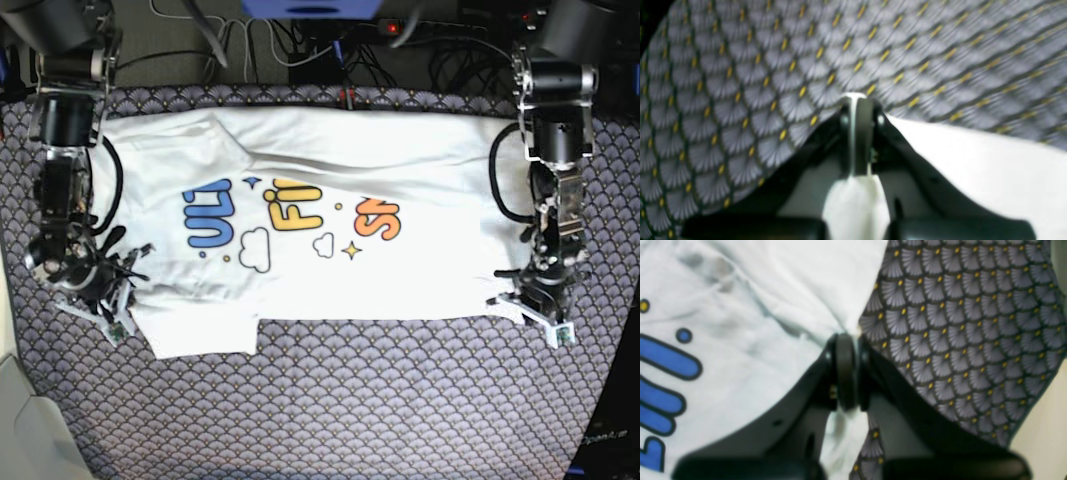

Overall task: Fold the T-shirt properly
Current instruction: 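Lift the hem and fold it over onto the folded shoulder edge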

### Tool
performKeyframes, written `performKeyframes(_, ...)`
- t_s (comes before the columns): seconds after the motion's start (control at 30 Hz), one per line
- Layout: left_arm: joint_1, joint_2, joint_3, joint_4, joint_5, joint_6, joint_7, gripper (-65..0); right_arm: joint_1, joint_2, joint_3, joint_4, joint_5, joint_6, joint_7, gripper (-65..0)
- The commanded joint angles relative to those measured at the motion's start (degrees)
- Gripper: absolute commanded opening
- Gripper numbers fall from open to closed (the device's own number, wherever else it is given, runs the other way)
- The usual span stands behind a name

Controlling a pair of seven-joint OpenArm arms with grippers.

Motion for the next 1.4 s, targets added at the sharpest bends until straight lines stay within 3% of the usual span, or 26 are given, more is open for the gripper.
performKeyframes(0.0, -0.02, -0.91, -1.96, 2.64, -0.01, 0.64, -0.04, -64.6, 0.57, 1.23, 0.31, 1.95, 0.38, -0.23, 1.05, -65.0)
performKeyframes(0.2, 3.24, -0.91, -6.36, 8.96, -0.01, 0.38, 4.35, -64.6, -4.0, 1.76, 0.4, 7.84, 0.38, -0.23, 1.05, -65.0)
performKeyframes(0.47, 9.13, -0.82, -6.44, 14.94, -0.01, 0.38, 4.44, -64.6, -12.26, 1.76, 0.58, 18.13, 0.38, -0.23, 1.05, -65.0)
performKeyframes(0.63, 12.91, -0.82, -6.53, 19.34, -0.01, 0.47, 4.44, -64.6, -15.43, 1.58, 4.27, 22.08, 0.38, -0.23, 1.05, -65.0)
performKeyframes(0.87, 16.78, 0.76, -11.89, 23.82, -0.01, 0.29, 4.44, -64.6, -18.95, 1.32, 10.16, 25.25, 0.38, -0.23, 1.05, -65.0)
performKeyframes(1.37, 26.71, 0.49, -12.42, 27.16, -0.01, 0.2, 4.44, -64.6, -31.08, 0.44, 10.95, 33.42, 0.47, -0.23, 1.31, -65.0)
